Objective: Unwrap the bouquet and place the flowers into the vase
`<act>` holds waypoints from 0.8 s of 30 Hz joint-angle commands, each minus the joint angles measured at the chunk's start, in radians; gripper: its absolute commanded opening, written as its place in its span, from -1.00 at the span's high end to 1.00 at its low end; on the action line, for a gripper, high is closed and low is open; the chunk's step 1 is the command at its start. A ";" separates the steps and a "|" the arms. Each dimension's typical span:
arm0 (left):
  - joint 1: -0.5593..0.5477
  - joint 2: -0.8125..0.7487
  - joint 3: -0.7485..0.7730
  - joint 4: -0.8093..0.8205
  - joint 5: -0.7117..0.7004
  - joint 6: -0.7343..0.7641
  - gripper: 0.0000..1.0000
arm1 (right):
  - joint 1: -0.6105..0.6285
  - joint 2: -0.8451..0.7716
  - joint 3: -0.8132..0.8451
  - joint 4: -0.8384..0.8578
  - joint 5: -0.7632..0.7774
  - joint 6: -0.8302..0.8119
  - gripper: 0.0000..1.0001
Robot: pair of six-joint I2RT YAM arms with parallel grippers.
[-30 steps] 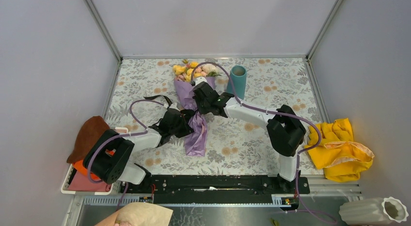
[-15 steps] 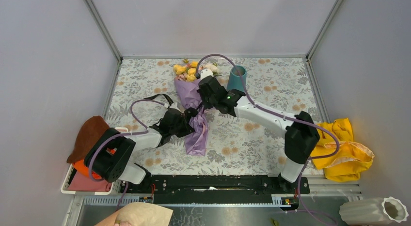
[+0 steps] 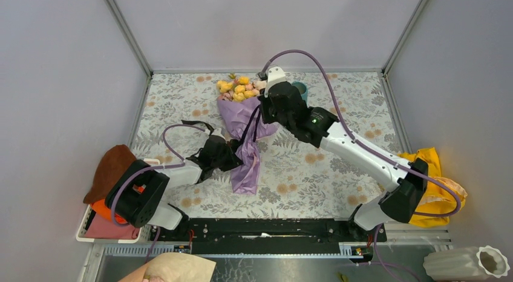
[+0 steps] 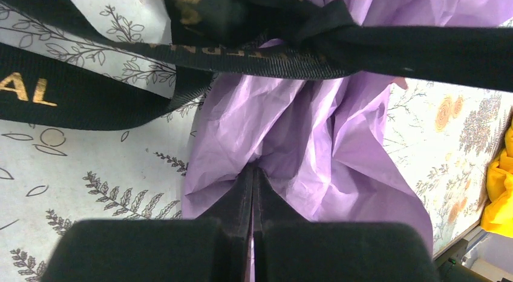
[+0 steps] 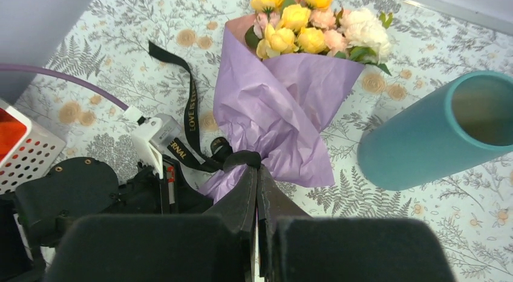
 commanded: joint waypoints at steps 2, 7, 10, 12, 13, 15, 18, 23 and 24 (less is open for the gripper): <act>0.006 0.013 -0.059 -0.177 -0.039 0.031 1.00 | 0.001 -0.100 0.100 0.027 0.083 -0.036 1.00; 0.006 -0.018 -0.068 -0.188 -0.046 0.030 1.00 | 0.002 -0.176 0.114 0.031 0.144 -0.062 1.00; 0.005 -0.035 -0.074 -0.191 -0.046 0.028 1.00 | 0.002 -0.211 0.143 0.011 0.176 -0.080 1.00; 0.005 -0.047 -0.077 -0.195 -0.047 0.026 1.00 | 0.001 -0.240 0.156 0.005 0.194 -0.089 1.00; 0.005 -0.052 -0.079 -0.195 -0.047 0.025 1.00 | 0.002 -0.256 0.161 0.005 0.203 -0.092 1.00; 0.005 -0.064 -0.084 -0.197 -0.048 0.023 1.00 | 0.002 -0.284 0.171 -0.002 0.223 -0.100 1.00; 0.003 -0.077 -0.087 -0.202 -0.051 0.021 1.00 | 0.002 -0.320 0.186 -0.020 0.268 -0.110 1.00; 0.001 -0.096 -0.091 -0.208 -0.054 0.018 1.00 | 0.002 -0.348 0.198 -0.056 0.316 -0.108 1.00; 0.000 -0.100 -0.091 -0.209 -0.054 0.017 1.00 | 0.001 -0.349 0.194 -0.071 0.317 -0.098 1.00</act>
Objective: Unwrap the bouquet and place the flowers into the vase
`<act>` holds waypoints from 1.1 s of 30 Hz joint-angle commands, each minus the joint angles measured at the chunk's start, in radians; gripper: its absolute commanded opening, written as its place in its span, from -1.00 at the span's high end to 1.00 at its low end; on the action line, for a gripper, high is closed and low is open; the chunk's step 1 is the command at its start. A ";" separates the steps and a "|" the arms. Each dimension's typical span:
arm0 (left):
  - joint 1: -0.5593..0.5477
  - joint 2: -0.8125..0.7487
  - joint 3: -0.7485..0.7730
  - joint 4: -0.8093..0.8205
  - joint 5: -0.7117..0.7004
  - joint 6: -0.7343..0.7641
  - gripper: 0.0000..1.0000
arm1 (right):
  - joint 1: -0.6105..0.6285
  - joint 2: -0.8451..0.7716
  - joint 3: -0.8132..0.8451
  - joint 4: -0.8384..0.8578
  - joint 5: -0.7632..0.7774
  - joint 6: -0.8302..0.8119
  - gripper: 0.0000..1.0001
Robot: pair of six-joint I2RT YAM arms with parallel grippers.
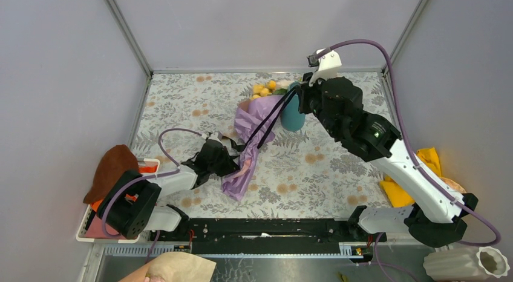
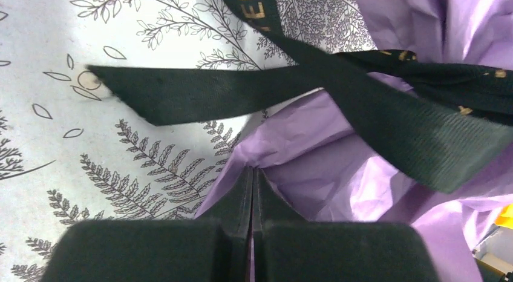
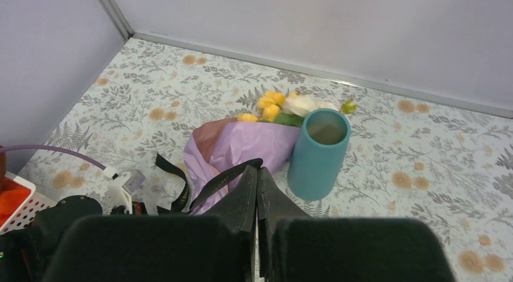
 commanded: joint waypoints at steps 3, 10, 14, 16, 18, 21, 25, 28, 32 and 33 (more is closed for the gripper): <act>-0.001 -0.014 -0.035 -0.144 -0.041 0.015 1.00 | 0.001 -0.063 0.038 0.021 0.121 0.031 1.00; -0.003 -0.077 -0.018 -0.201 -0.054 0.024 1.00 | 0.001 -0.092 -0.132 -0.215 0.288 0.240 1.00; -0.003 -0.092 0.002 -0.214 -0.053 0.030 1.00 | 0.001 -0.104 -0.188 -0.443 0.442 0.451 0.63; -0.003 -0.087 0.015 -0.215 -0.048 0.033 1.00 | 0.001 -0.092 -0.190 -0.550 0.483 0.544 0.39; -0.003 -0.077 0.028 -0.216 -0.045 0.035 1.00 | 0.001 -0.082 -0.193 -0.609 0.504 0.598 0.16; -0.005 -0.072 0.038 -0.216 -0.039 0.037 1.00 | 0.001 -0.074 -0.188 -0.605 0.489 0.597 0.09; -0.008 -0.100 0.039 -0.233 -0.044 0.032 1.00 | 0.001 -0.072 -0.218 -0.441 0.341 0.479 0.08; -0.008 -0.150 0.044 -0.280 -0.074 0.024 1.00 | 0.004 -0.046 -0.263 -0.269 0.161 0.377 0.09; -0.007 -0.270 0.093 -0.401 -0.168 0.019 1.00 | 0.045 0.052 -0.265 -0.100 -0.027 0.301 0.09; -0.008 -0.304 0.108 -0.438 -0.199 0.018 1.00 | 0.065 0.083 -0.259 -0.066 -0.050 0.280 0.08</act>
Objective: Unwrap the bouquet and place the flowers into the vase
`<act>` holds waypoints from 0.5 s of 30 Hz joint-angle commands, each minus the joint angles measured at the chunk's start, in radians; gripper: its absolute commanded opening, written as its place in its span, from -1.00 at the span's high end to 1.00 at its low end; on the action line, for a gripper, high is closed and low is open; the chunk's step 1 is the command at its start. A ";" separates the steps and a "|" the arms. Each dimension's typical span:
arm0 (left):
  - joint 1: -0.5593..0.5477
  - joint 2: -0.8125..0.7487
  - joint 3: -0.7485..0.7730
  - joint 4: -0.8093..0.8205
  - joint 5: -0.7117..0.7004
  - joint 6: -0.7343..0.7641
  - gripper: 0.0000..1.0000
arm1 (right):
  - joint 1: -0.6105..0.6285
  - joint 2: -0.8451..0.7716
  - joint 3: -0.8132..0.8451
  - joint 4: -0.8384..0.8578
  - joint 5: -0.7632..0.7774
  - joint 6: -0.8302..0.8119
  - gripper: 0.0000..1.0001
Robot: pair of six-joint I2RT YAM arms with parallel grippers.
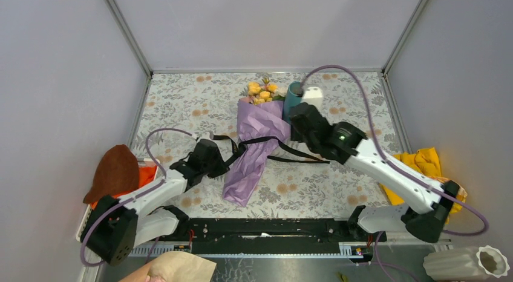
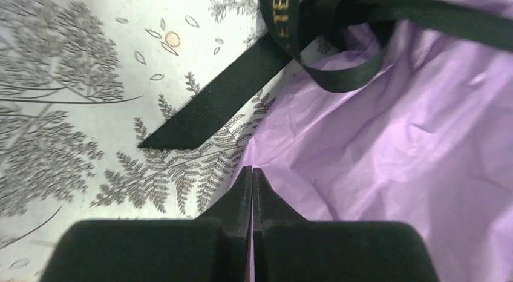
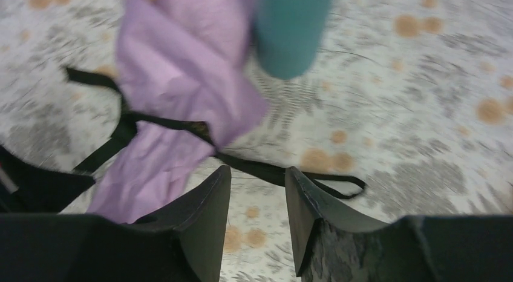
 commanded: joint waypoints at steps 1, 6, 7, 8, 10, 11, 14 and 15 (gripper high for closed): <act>-0.005 -0.138 0.094 -0.179 -0.147 0.002 1.00 | 0.079 0.123 0.017 0.260 -0.213 -0.133 0.07; -0.004 -0.272 0.172 -0.325 -0.266 -0.009 1.00 | 0.111 0.326 0.129 0.305 -0.276 -0.205 0.02; -0.005 -0.293 0.180 -0.343 -0.279 -0.011 1.00 | 0.111 0.362 0.142 0.316 -0.279 -0.220 0.00; -0.005 -0.311 0.185 -0.357 -0.289 -0.013 1.00 | 0.111 0.396 0.158 0.322 -0.283 -0.233 -0.02; -0.005 -0.339 0.186 -0.374 -0.301 -0.015 1.00 | 0.111 0.466 0.193 0.322 -0.297 -0.256 -0.05; -0.005 -0.346 0.184 -0.380 -0.305 -0.017 1.00 | 0.112 0.510 0.213 0.319 -0.305 -0.265 -0.05; -0.005 -0.347 0.170 -0.383 -0.309 -0.020 1.00 | 0.111 0.594 0.256 0.313 -0.324 -0.280 -0.05; -0.005 -0.343 0.165 -0.383 -0.307 -0.023 1.00 | 0.111 0.616 0.263 0.315 -0.326 -0.286 -0.05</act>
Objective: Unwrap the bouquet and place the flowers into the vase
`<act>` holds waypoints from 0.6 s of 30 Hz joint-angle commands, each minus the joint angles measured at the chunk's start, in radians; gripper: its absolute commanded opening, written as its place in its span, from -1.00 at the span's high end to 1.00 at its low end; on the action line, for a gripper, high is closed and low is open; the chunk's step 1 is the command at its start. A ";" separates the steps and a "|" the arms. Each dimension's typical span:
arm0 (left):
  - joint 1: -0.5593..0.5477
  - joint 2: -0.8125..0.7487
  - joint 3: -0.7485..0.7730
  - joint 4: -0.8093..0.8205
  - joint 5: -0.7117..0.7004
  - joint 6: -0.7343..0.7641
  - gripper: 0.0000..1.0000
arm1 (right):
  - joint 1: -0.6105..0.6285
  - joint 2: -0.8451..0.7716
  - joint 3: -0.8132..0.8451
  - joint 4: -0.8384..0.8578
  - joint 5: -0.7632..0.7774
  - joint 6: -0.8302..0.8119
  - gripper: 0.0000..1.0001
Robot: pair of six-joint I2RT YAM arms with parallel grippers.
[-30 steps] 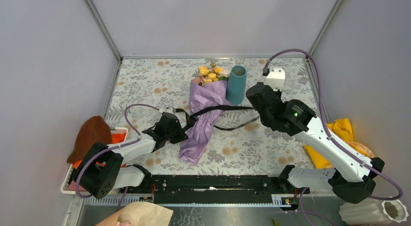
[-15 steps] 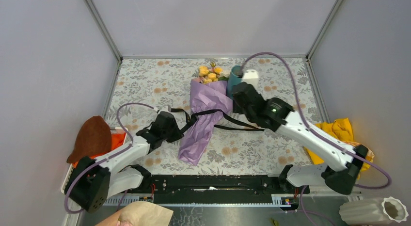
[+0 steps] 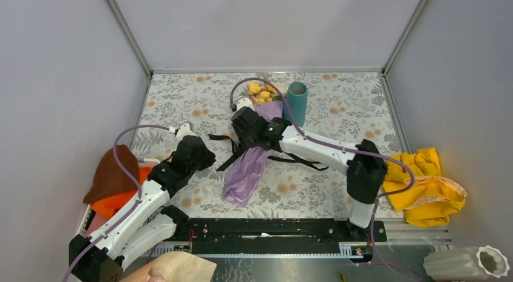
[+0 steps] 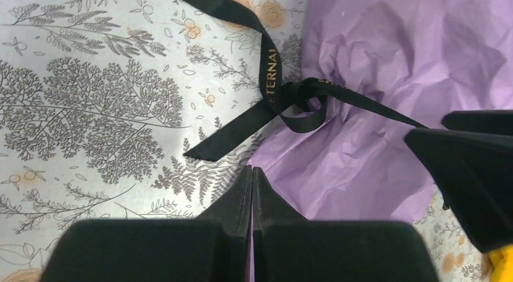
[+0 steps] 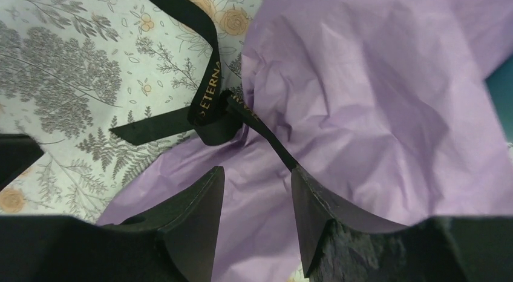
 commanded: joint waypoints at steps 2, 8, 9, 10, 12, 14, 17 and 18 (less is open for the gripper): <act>-0.005 0.010 -0.011 -0.053 -0.045 -0.019 1.00 | 0.002 0.099 0.083 0.038 -0.038 -0.069 -0.05; -0.005 0.018 -0.020 -0.037 -0.041 -0.016 1.00 | 0.002 0.178 0.099 0.034 -0.007 -0.109 -0.04; -0.005 0.018 -0.021 -0.036 -0.041 -0.015 1.00 | 0.002 0.185 0.097 0.034 -0.001 -0.112 -0.04; -0.005 0.019 -0.022 -0.035 -0.042 -0.015 1.00 | 0.001 0.192 0.094 0.036 0.005 -0.114 -0.03; -0.005 0.024 -0.025 -0.032 -0.041 -0.015 1.00 | 0.002 0.205 0.093 0.034 0.016 -0.122 0.00; -0.005 0.027 -0.027 -0.028 -0.036 -0.015 1.00 | 0.002 0.216 0.096 0.032 0.031 -0.129 0.10; -0.005 0.026 -0.028 -0.025 -0.029 -0.016 1.00 | 0.002 0.229 0.102 0.030 0.053 -0.139 0.49; -0.004 0.026 -0.027 -0.023 -0.028 -0.016 1.00 | 0.002 0.231 0.105 0.027 0.060 -0.144 0.68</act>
